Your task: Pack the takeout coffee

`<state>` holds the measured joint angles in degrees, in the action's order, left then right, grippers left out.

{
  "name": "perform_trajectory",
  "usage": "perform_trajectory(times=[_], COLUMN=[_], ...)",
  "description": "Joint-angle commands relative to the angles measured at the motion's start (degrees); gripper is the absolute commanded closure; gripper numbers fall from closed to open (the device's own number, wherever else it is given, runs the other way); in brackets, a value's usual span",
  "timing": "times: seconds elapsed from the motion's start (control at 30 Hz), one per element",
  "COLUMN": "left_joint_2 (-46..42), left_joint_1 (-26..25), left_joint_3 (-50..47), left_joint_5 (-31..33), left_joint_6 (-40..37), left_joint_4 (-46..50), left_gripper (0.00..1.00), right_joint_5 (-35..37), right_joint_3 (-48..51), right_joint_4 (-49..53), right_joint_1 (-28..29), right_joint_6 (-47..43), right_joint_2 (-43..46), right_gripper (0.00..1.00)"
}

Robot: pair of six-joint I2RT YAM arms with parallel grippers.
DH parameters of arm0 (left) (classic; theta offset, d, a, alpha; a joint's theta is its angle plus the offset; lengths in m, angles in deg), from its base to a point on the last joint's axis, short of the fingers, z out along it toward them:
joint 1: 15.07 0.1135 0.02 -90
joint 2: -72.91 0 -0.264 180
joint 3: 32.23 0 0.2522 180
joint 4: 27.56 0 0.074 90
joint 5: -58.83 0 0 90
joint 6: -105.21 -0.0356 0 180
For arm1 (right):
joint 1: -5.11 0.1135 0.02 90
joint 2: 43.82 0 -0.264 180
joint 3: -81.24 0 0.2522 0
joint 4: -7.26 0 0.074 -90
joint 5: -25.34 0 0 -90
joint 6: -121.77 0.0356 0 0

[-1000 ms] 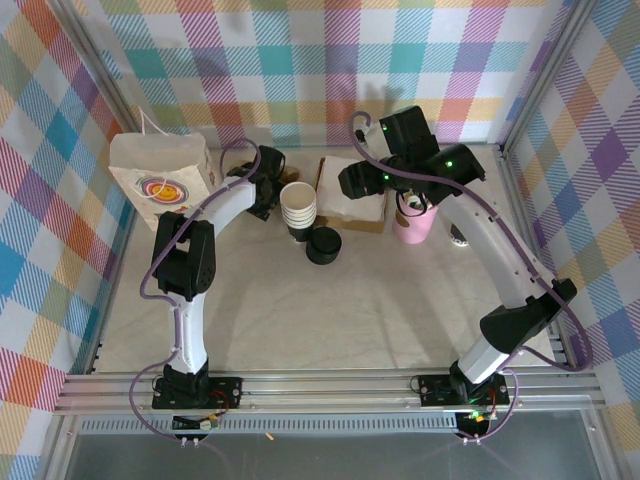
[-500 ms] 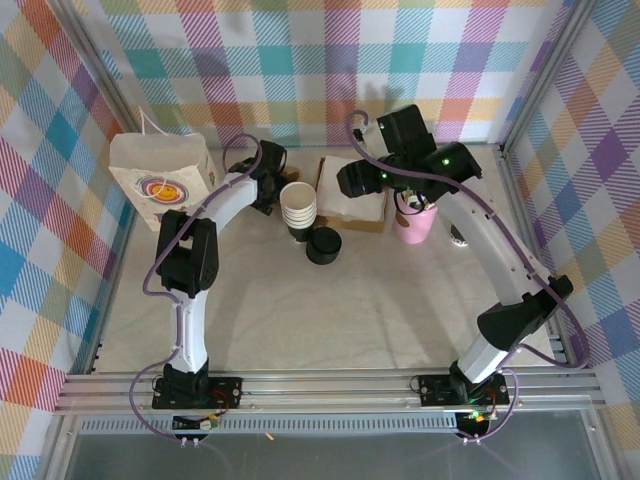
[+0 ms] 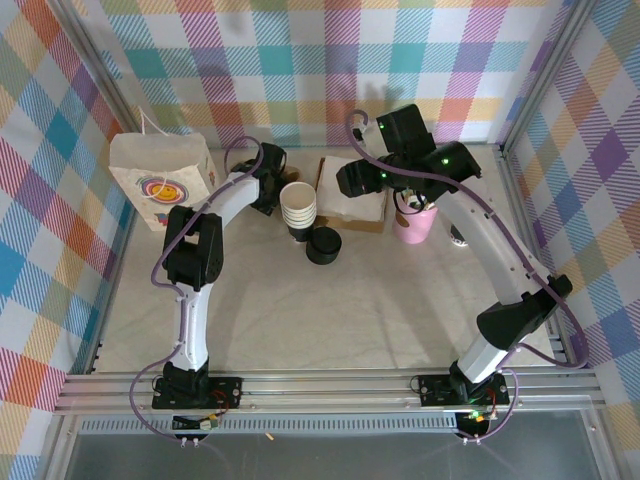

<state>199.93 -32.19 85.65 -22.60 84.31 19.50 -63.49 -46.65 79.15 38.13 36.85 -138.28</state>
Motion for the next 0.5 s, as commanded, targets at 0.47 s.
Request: perform_trajectory(times=[0.47], left_joint_2=[-7.45], left_joint_1=[2.53], left_joint_3=[-8.07], left_joint_5=[0.74], left_joint_6=[-4.13], left_joint_4=[2.91], left_gripper=[0.57], right_joint_5=[-1.87], right_joint_3=[-1.63], right_joint_4=[-0.3], right_joint_1=[-0.23], right_joint_6=[0.19], right_joint_2=[-0.45], right_gripper=[0.26])
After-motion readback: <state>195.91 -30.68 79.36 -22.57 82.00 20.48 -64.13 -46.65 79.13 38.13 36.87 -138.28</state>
